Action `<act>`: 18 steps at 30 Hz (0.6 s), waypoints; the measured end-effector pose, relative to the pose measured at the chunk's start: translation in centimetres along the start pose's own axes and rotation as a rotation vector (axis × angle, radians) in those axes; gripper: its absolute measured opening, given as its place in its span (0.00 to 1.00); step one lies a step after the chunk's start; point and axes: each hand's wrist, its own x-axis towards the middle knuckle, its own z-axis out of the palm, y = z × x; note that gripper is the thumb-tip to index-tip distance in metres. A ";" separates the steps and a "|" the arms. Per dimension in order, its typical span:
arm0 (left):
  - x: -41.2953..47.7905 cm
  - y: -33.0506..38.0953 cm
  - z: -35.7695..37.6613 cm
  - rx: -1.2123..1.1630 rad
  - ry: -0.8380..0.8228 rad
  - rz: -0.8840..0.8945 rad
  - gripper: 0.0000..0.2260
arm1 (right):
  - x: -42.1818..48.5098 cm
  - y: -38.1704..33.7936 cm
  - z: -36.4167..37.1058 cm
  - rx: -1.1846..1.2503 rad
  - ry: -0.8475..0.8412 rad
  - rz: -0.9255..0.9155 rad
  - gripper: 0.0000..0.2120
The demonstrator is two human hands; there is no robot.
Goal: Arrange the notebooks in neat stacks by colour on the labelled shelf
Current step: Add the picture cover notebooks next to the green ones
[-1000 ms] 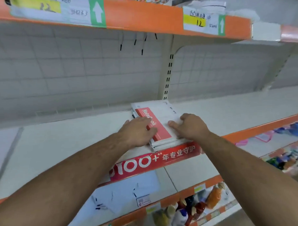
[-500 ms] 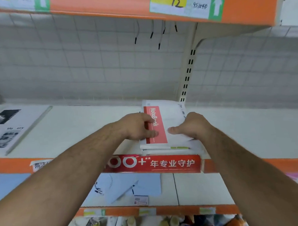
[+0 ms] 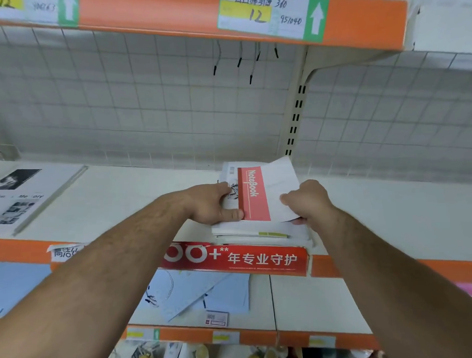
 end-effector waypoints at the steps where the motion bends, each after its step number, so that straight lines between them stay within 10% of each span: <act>1: 0.1 0.0 0.0 0.025 -0.001 -0.007 0.37 | 0.1 0.0 -0.1 0.054 0.007 0.025 0.05; 18: -0.2 0.5 0.0 -0.030 0.152 -0.068 0.31 | 0.4 -0.3 -1.7 0.086 0.263 0.052 0.07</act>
